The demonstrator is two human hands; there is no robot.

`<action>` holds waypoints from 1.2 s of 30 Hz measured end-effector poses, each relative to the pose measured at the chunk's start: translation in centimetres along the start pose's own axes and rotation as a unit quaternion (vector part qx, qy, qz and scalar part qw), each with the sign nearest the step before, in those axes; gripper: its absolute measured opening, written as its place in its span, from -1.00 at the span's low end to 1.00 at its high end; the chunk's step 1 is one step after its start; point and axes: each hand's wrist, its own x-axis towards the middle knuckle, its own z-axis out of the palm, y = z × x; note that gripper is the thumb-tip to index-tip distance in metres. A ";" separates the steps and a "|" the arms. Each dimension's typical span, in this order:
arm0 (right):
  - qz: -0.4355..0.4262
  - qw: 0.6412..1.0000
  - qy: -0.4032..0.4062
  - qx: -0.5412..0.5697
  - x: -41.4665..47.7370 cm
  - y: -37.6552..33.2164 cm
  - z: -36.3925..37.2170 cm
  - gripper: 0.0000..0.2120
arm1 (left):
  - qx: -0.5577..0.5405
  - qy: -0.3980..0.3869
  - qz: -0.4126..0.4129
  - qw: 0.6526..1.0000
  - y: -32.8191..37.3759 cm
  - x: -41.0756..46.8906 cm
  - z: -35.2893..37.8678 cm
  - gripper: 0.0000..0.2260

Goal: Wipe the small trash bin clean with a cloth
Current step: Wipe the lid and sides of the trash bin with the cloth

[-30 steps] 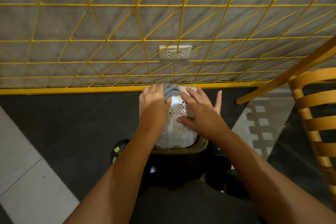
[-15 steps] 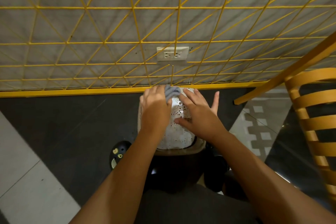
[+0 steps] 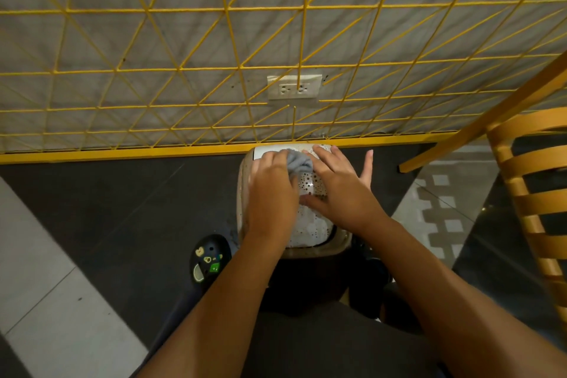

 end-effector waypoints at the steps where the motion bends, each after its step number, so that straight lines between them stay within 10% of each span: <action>1: 0.000 1.000 0.000 -0.001 0.0 0.0 0.0 -0.29 | 0.001 0.000 0.008 1.000 -0.1 0.3 0.0 -0.65; 24: 0.008 1.000 -0.017 0.020 0.1 -0.1 -0.4 -0.30 | -0.100 -0.062 -0.048 0.992 -0.1 -1.5 -1.4 -0.75; 31: 0.040 0.983 -0.022 0.177 0.5 -0.8 -3.4 -0.35 | -0.387 -0.058 -0.307 0.867 -1.4 -0.2 -4.7 -0.87; 36: 0.101 0.905 0.064 0.408 -0.3 -3.2 -5.9 -0.65 | -0.423 -0.054 -0.283 0.859 -0.6 -0.3 -5.3 -0.74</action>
